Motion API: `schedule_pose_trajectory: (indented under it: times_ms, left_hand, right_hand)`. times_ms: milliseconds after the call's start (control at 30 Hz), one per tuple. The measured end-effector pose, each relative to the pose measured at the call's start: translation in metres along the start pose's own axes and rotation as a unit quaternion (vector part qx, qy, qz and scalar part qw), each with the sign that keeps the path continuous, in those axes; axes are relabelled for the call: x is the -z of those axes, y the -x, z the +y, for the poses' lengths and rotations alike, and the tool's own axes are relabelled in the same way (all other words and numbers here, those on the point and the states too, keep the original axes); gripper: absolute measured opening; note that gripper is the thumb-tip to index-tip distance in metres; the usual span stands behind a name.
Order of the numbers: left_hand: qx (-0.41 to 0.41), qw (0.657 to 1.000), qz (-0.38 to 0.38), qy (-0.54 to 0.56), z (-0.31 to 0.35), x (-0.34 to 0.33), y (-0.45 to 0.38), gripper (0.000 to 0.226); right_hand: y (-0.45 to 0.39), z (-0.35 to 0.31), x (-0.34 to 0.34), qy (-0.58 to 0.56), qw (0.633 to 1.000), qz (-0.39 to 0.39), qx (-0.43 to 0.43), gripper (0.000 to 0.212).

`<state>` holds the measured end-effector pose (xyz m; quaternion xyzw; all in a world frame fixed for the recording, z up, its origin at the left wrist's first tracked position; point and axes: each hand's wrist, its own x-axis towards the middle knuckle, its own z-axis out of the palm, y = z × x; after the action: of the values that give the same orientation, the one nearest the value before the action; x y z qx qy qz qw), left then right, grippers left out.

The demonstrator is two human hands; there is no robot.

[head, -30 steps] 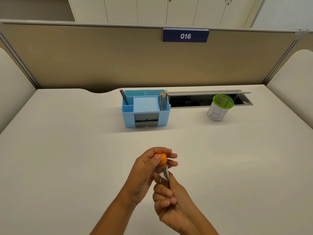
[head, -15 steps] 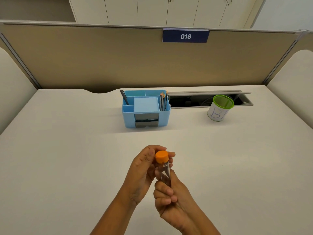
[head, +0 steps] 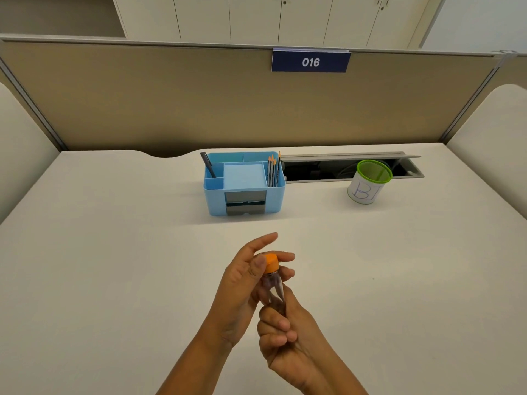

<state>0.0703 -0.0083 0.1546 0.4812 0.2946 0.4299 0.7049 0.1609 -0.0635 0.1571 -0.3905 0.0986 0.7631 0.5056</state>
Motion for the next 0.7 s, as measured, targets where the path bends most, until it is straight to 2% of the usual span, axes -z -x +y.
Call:
schedule_pose_trajectory:
  times_ms: [100, 267, 367, 467, 567, 633, 700]
  left_hand:
    - [-0.01, 1.0, 0.007, -0.026, 0.002, 0.001, 0.0, 0.026]
    - [-0.009, 0.998, -0.028, -0.047, 0.004, 0.006, -0.001, 0.025]
    - [-0.036, 0.994, -0.019, -0.099, 0.01, 0.011, -0.005, 0.028]
    - [-0.061, 0.975, 0.011, -0.212, 0.018, 0.016, -0.008, 0.026]
    - [-0.086, 0.95, 0.024, -0.3, 0.024, 0.018, -0.007, 0.027]
    - [-0.089, 0.944, 0.021, -0.317, 0.028, 0.019, -0.006, 0.014]
    - [-0.085, 0.944, 0.02, -0.319, 0.03, 0.021, -0.004, 0.021]
  right_hand:
    - [0.0, -0.002, -0.003, 0.01, 1.0, 0.004, 0.015, 0.051]
    - [0.002, -0.004, -0.005, 0.013, 0.999, -0.025, -0.029, 0.045]
    - [0.002, -0.004, -0.005, 0.025, 0.998, -0.034, -0.042, 0.045]
    - [0.0, -0.003, -0.007, 0.05, 0.999, -0.009, -0.006, 0.053]
    - [-0.001, -0.002, -0.008, 0.104, 0.993, 0.027, 0.053, 0.051]
    - [0.0, -0.004, -0.007, 0.131, 0.987, 0.04, 0.079, 0.049]
    - [0.001, -0.007, -0.006, 0.151, 0.982, 0.051, 0.1, 0.05]
